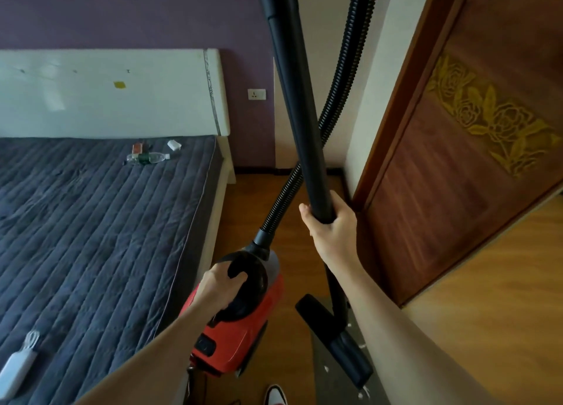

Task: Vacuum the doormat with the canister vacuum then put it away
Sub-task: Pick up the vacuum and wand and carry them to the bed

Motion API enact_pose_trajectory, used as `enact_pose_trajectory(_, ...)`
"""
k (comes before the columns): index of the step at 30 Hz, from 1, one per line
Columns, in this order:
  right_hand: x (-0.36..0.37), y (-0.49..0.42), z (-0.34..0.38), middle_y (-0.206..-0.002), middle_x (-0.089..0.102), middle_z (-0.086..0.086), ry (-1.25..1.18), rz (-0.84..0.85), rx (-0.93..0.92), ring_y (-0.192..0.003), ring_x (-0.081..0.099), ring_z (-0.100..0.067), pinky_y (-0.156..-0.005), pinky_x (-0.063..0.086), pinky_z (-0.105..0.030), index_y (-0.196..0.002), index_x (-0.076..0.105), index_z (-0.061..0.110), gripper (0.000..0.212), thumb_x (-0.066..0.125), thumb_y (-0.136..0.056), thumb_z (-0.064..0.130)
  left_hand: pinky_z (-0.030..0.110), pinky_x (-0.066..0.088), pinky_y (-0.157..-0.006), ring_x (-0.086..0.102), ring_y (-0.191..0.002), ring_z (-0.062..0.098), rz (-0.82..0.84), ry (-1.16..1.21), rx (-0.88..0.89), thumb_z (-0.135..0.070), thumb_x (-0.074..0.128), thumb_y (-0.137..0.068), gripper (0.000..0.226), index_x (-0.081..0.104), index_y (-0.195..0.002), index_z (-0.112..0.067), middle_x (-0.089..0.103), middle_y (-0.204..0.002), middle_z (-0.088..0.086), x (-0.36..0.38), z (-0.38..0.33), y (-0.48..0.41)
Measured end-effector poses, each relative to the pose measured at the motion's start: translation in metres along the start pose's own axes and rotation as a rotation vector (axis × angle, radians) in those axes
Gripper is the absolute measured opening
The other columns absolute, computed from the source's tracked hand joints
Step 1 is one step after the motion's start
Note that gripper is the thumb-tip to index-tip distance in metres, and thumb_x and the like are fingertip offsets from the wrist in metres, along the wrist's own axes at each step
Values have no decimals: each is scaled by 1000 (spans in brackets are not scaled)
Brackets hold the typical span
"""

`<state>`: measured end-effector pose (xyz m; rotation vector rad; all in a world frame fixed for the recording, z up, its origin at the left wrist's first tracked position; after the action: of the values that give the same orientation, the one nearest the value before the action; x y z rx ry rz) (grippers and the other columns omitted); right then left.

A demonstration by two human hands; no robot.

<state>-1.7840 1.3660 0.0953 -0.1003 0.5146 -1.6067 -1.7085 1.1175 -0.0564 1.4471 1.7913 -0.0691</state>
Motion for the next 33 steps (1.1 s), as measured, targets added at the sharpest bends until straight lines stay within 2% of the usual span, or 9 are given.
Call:
enact_pose_trajectory(3,19,-43,-13,-63,56,-7,-16,-1,10,-55,57,-29,-53,52,-40,-83,62,21,16,75,-92,24,26,47,-44,59,-49,20,-12,24,5,-29,60,-92,42,56,-134,-22,64,-82,13,-17,-20,-42)
enact_pose_trajectory(9,53,-123,-38,-65,58,-8,-30,-7,-8,-57,59,-30,-55,54,-38,-89,65,13,15,74,-92,24,25,44,-42,56,-45,18,-21,36,18,-28,61,-91,28,60,-119,-23,63,-82,11,-42,-57,-117)
enact_pose_trajectory(12,70,-158,-51,-66,59,-9,-24,7,-25,-58,59,-28,-57,55,-38,-90,65,15,13,74,-93,24,26,46,-42,57,-45,18,-42,23,26,-28,61,-91,17,61,-108,-23,64,-77,10,-49,-72,-151)
enact_pose_trajectory(15,89,-202,-73,-66,58,-9,-35,12,-31,-59,59,-28,-58,55,-38,-89,64,24,11,74,-92,22,26,45,-41,57,-44,19,-60,14,3,-28,62,-90,15,63,-103,-22,64,-74,9,-52,-87,-200)
enact_pose_trajectory(22,129,-330,-146,-64,56,-11,-83,60,-29,-56,56,-32,-54,53,-45,-91,65,13,14,74,-92,24,25,44,-41,59,-48,19,-86,-14,-50,-29,61,-91,27,64,-116,-18,65,-80,9,-53,-143,-324)
enact_pose_trajectory(27,153,-426,-180,-62,54,-11,-133,96,-4,-55,54,-33,-54,50,-40,-80,59,28,17,72,-89,34,27,49,-48,60,-52,20,-121,-25,-87,-31,61,-90,36,63,-124,-19,64,-78,7,-63,-193,-405)
enact_pose_trajectory(31,168,-491,-201,-62,55,-15,-132,106,1,-54,55,-34,-53,50,-43,-79,61,16,25,71,-88,37,24,46,-45,62,-54,18,-127,-63,-89,-32,60,-93,36,61,-127,-19,64,-85,7,-71,-227,-461)
enact_pose_trajectory(33,176,-518,-210,-62,53,-16,-119,111,-8,-54,54,-35,-54,50,-43,-80,59,21,21,71,-88,36,25,47,-43,63,-52,17,-134,-53,-96,-32,59,-93,37,61,-127,-19,66,-87,8,-75,-238,-484)
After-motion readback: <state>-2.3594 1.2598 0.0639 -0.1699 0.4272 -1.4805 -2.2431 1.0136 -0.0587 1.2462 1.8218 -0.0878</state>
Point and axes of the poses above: each hand's wrist, its own y-axis away from the middle knuckle, its own x-axis out of the palm, z = x × y, the point moved 8 cm from there along -y, towards the middle knuckle
